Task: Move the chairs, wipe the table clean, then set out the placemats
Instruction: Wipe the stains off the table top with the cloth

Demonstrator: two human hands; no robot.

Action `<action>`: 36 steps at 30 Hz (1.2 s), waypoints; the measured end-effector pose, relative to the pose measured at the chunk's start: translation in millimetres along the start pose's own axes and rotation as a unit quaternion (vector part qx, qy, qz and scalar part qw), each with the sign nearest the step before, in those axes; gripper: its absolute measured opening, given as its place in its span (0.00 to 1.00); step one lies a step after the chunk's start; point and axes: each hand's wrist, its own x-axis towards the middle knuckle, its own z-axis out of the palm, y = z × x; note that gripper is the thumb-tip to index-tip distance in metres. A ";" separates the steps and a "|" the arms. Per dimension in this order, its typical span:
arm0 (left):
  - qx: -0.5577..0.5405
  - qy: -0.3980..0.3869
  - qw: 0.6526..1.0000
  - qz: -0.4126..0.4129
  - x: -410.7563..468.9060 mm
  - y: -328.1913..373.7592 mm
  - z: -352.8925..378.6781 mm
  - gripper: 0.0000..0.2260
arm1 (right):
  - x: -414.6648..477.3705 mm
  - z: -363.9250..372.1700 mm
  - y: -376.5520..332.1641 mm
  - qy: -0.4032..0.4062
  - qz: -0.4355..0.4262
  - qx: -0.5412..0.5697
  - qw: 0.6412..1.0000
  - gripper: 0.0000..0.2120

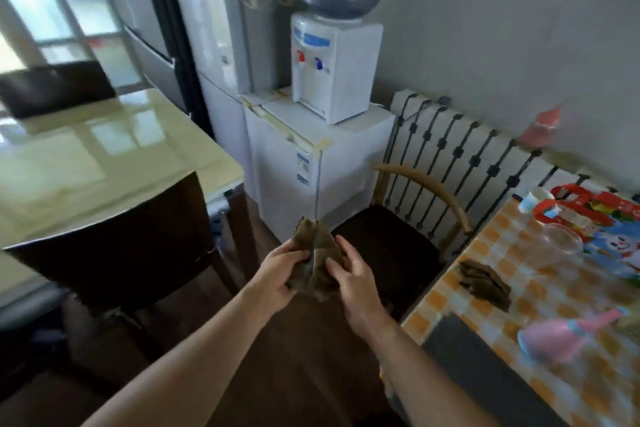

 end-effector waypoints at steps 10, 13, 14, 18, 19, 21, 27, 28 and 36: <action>-0.038 0.045 0.991 0.121 -137.2 62.3 -208.0 0.14 | -57.0 227.8 34.1 -0.081 -0.225 -0.397 0.886 0.26; -0.059 0.064 0.985 0.147 -176.4 73.9 -260.9 0.14 | -73.1 286.3 46.3 -0.123 -0.247 -0.416 0.866 0.25; -0.068 0.066 0.983 0.156 -189.1 77.3 -276.9 0.14 | -77.9 304.9 50.3 -0.133 -0.260 -0.419 0.860 0.25; -0.131 0.089 0.969 0.191 -232.8 92.7 -341.7 0.13 | -101.5 380.3 60.1 -0.190 -0.289 -0.433 0.832 0.26; -0.139 0.099 0.965 0.200 -240.5 96.3 -357.7 0.13 | -106.6 399.1 61.7 -0.201 -0.290 -0.435 0.828 0.26; -0.142 0.114 0.960 0.213 -255.0 104.9 -383.3 0.13 | -113.7 432.3 65.1 -0.222 -0.295 -0.434 0.822 0.26; -0.167 0.166 0.939 0.252 -277.7 128.4 -453.6 0.15 | -120.7 515.7 79.5 -0.284 -0.294 -0.422 0.809 0.27; -0.167 0.168 0.937 0.257 -278.9 132.5 -463.5 0.15 | -120.6 527.1 81.4 -0.292 -0.292 -0.419 0.809 0.27; -0.133 0.225 0.929 0.263 -269.5 207.2 -572.6 0.16 | -78.4 662.6 92.7 -0.317 -0.307 -0.408 0.799 0.29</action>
